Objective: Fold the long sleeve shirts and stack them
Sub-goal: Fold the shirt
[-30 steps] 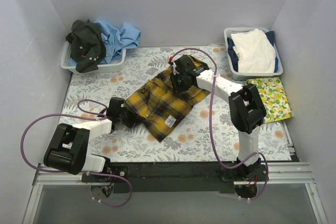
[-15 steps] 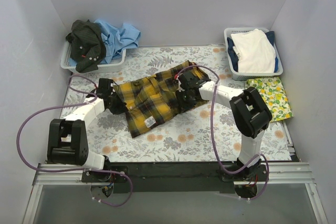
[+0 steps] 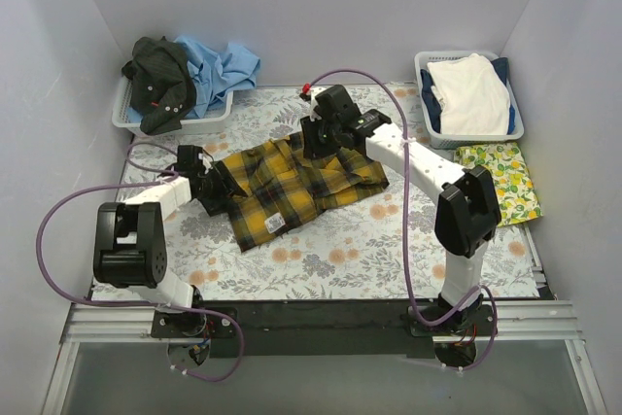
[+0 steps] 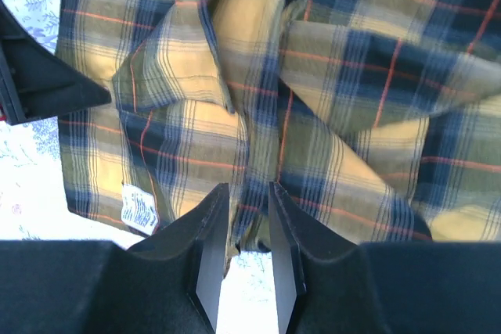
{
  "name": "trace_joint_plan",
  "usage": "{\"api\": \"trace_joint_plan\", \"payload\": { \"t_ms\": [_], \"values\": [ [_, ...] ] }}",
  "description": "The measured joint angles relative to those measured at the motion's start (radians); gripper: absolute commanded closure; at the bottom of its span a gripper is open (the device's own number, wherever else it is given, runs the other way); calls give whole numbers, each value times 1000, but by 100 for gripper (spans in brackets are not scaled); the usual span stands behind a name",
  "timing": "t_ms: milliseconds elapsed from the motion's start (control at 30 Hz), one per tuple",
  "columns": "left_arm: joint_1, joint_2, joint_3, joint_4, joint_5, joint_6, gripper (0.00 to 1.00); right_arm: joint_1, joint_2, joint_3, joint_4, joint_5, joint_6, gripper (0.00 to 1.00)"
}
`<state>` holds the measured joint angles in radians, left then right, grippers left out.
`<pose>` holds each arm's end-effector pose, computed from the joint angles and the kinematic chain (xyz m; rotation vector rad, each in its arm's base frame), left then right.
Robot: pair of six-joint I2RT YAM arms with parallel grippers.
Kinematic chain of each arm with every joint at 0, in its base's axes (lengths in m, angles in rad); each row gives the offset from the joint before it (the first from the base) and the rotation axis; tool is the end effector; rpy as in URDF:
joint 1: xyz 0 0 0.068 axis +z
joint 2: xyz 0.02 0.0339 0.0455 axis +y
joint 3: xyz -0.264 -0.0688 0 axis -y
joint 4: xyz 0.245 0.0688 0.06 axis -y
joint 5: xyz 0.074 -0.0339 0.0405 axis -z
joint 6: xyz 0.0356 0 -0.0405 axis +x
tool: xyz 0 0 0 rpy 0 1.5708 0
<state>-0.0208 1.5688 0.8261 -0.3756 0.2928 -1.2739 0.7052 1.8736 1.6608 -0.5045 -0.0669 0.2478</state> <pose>0.2875 -0.0163 0.1588 -1.6008 2.3774 -0.7346 0.3285 0.2827 0.3004 -0.5682 2.2832 0.5606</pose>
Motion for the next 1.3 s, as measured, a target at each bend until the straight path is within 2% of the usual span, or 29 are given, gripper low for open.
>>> {"api": "trace_joint_plan", "payload": {
  "t_ms": [167,233,433,467,567,600,633,700,900,1067,1300],
  "values": [
    [63,-95,-155,163,47,-121,41,0,126,130,-22,-45,-29,64],
    [104,-134,-232,245,82,-198,48,0,194,154,-34,-70,-43,66],
    [127,-101,-267,331,127,-257,66,0,296,196,-56,-105,-45,71],
    [127,-93,-269,342,135,-264,69,0,314,199,-56,-105,-45,72],
    [136,-56,-272,378,171,-274,87,0,361,216,-58,-103,-40,78],
    [139,-43,-272,385,182,-276,98,0,376,219,-58,-101,-39,80],
    [141,-32,-272,391,193,-277,100,0,392,227,-61,-101,-36,86],
    [145,-13,-260,390,217,-270,100,0,425,242,-62,-103,-27,95],
    [146,-11,-145,218,179,-177,100,0,445,235,-42,-122,4,96],
    [148,-70,10,59,134,-74,100,8,401,134,41,-150,52,96],
    [150,-189,93,-31,150,-11,100,68,392,104,79,-171,118,96]
  ]
}}
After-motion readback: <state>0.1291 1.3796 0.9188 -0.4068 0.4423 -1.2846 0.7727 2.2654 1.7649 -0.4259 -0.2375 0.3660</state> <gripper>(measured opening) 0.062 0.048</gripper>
